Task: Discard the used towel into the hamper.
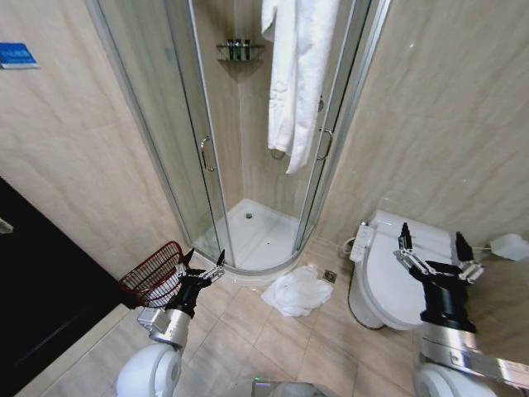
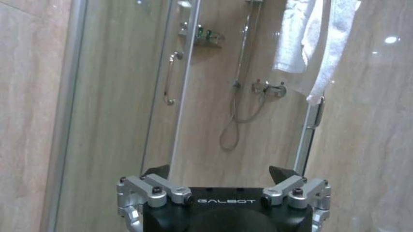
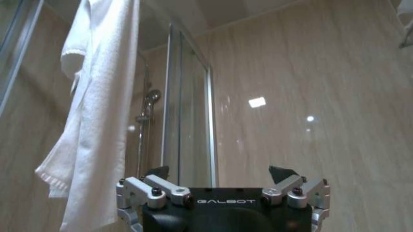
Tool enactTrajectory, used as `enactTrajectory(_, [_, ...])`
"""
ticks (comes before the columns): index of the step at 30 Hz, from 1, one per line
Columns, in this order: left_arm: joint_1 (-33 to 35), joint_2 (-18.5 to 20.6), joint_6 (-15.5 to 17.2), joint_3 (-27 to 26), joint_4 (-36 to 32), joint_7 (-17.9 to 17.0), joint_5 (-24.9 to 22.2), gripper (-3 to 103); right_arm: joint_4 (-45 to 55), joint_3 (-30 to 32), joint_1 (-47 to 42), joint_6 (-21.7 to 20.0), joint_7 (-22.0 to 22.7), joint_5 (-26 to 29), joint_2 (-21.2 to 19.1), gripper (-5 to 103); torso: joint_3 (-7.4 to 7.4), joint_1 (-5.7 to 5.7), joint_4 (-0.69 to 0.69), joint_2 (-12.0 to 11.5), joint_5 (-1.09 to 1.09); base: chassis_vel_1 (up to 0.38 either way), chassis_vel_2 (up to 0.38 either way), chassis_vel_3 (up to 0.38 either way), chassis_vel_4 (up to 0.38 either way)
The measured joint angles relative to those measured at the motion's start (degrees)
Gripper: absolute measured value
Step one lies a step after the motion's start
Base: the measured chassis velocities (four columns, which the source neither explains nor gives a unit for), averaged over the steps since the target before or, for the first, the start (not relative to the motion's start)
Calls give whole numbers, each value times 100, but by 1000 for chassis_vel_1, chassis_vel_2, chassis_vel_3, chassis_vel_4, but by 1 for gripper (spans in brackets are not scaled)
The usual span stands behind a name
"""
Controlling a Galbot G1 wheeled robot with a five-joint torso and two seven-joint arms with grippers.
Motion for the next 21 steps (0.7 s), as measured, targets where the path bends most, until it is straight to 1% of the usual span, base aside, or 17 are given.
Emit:
enactTrajectory(8, [0, 2, 0, -1, 0, 0, 0, 100, 37, 292, 208, -168, 68, 236, -252, 100, 0, 0, -1, 0, -1, 42, 31, 9, 9])
enactTrajectory(21, [-1, 1, 0, -1, 0, 0, 0, 100, 144, 305, 364, -253, 139, 261, -395, 100, 0, 1, -1, 0, 0, 68, 63, 69, 72])
